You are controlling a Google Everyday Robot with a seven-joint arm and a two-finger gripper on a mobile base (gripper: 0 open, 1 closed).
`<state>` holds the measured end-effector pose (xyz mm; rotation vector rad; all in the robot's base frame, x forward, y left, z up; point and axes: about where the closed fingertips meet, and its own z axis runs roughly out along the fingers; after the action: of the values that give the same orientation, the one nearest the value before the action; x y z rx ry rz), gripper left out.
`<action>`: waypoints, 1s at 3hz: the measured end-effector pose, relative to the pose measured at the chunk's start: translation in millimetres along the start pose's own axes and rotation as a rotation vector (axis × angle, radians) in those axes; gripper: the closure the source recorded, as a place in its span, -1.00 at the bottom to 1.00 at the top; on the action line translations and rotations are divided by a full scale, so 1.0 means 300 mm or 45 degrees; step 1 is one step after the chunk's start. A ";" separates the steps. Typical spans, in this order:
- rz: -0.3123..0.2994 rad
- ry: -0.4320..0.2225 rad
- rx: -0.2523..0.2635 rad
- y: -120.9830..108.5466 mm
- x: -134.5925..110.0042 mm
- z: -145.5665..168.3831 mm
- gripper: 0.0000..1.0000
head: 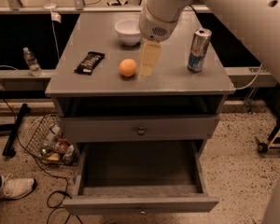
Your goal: Place orange into middle drawer
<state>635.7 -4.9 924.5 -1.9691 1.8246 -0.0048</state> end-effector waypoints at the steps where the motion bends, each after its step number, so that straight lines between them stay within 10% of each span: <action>1: 0.009 0.020 -0.012 -0.045 0.029 0.058 -1.00; 3: 0.045 0.055 -0.054 -0.102 0.101 0.167 -1.00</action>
Offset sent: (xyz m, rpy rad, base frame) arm 0.0548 -0.0191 -0.0499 -0.0467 0.0565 -0.0511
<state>683.7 -16.8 880.5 -1.9794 1.9019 0.0027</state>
